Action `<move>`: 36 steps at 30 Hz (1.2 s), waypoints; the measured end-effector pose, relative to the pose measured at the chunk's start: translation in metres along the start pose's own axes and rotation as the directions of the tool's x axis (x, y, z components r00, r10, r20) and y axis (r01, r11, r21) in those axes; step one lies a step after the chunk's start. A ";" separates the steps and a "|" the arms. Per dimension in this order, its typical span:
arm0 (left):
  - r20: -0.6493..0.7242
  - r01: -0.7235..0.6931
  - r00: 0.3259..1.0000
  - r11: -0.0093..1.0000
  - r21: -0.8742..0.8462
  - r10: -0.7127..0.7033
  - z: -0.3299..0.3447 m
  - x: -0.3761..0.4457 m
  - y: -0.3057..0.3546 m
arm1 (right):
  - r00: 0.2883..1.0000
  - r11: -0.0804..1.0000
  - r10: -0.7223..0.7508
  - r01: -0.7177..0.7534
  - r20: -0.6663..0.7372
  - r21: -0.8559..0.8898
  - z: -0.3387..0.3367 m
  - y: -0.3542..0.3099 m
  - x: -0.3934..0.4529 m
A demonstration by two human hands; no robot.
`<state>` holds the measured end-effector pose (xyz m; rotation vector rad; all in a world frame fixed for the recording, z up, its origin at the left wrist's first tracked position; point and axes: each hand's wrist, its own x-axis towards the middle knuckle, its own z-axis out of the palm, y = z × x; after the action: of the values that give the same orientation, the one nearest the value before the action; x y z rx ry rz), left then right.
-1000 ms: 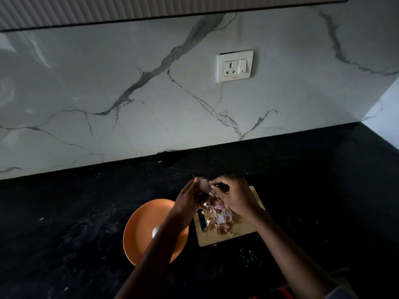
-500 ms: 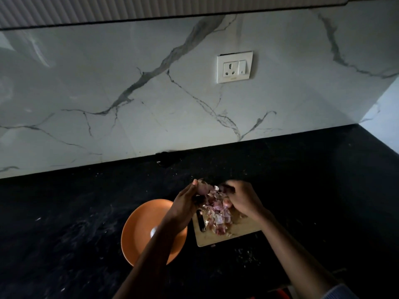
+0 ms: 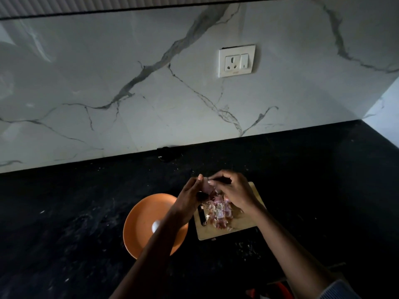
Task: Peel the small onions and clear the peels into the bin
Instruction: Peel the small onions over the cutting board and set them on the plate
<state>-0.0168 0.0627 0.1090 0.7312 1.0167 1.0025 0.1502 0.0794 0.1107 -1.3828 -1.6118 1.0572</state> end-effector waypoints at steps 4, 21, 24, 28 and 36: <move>-0.005 0.019 1.000 1.000 -0.012 -0.019 0.005 -0.002 -0.003 | 0.998 0.994 -0.063 0.061 -0.012 -0.091 0.006 0.005 -0.001; 0.008 0.049 0.999 0.998 0.039 -0.050 0.002 0.001 0.003 | 0.980 0.944 -0.197 0.199 0.034 -0.264 -0.006 0.003 0.003; -0.004 0.039 0.999 0.998 0.049 -0.039 0.004 0.000 0.005 | 0.981 0.958 -0.194 0.183 -0.030 -0.221 -0.002 0.004 0.005; -0.006 0.051 0.999 0.998 0.035 -0.051 0.002 0.001 0.001 | 0.962 0.923 -0.266 0.234 -0.067 -0.305 0.003 -0.001 0.003; -0.108 0.059 0.992 0.992 -0.114 -0.072 -0.001 0.004 -0.005 | 0.965 0.950 -0.049 -0.035 -0.259 -0.310 0.006 0.006 -0.003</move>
<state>-0.0153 0.0645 0.1028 0.5518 1.0662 1.0432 0.1478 0.0761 0.1030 -1.6459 -1.6276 0.5949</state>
